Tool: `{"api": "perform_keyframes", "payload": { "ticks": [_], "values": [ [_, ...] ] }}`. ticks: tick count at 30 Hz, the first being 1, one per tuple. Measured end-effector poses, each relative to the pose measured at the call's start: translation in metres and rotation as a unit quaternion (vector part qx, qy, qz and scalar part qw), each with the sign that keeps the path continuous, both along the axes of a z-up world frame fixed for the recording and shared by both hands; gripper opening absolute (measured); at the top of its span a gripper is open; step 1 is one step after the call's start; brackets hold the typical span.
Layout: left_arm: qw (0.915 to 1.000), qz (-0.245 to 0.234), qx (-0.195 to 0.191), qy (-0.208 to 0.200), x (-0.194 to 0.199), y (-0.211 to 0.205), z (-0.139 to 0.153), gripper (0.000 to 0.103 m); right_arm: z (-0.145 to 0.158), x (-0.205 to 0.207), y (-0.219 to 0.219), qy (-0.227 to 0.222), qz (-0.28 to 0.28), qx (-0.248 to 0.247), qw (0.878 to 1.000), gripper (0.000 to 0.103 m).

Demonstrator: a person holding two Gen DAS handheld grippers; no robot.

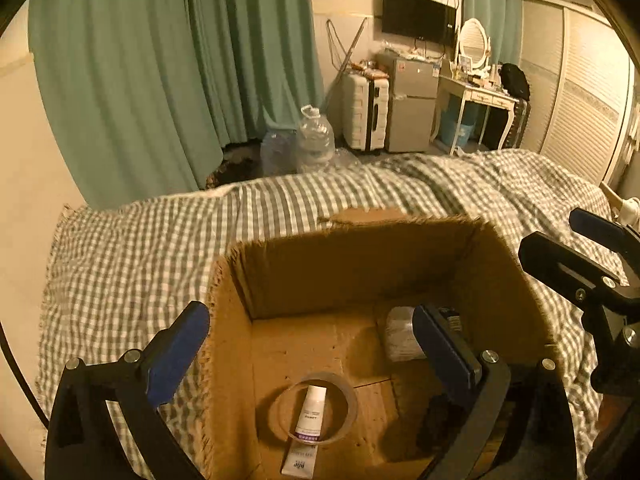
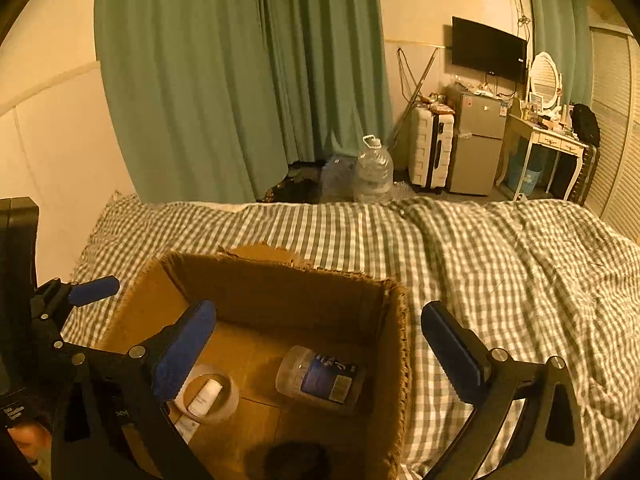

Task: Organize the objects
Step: 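Carry the ring and bottle over the box and open both grippers, then lift both grippers out of the box toward the remaining objects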

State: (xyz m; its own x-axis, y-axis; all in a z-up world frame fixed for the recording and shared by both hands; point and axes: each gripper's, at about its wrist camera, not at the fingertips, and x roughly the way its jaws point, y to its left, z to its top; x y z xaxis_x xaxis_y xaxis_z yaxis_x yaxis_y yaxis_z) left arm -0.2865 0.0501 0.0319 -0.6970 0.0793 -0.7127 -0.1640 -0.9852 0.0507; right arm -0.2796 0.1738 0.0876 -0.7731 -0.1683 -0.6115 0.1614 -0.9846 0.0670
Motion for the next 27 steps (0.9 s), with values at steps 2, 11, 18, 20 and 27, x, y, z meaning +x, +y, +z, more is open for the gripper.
{"api": "perform_keyframes", "payload": {
  "ticks": [2,11,18,20,27],
  "values": [
    [0.9999,0.003,0.009,0.01,0.014,-0.001,0.021,0.103,0.014,0.01,0.003,0.005,-0.003,0.0,1.0,0.102],
    [0.9963,0.008,0.018,0.083,0.094,0.005,0.122,0.103,0.104,0.09,0.013,0.054,-0.009,0.01,0.998,0.102],
    [0.9937,0.034,0.027,0.104,0.157,-0.003,0.156,0.103,0.15,0.162,0.011,0.086,0.008,0.033,0.996,0.102],
    [0.9938,0.04,0.031,0.099,0.171,-0.007,0.151,0.103,0.15,0.179,0.01,0.088,0.015,0.037,0.995,0.102],
    [0.9955,0.06,0.019,0.071,0.209,-0.009,0.087,0.103,0.102,0.215,0.01,0.048,0.061,0.04,0.996,0.102]
  ]
}}
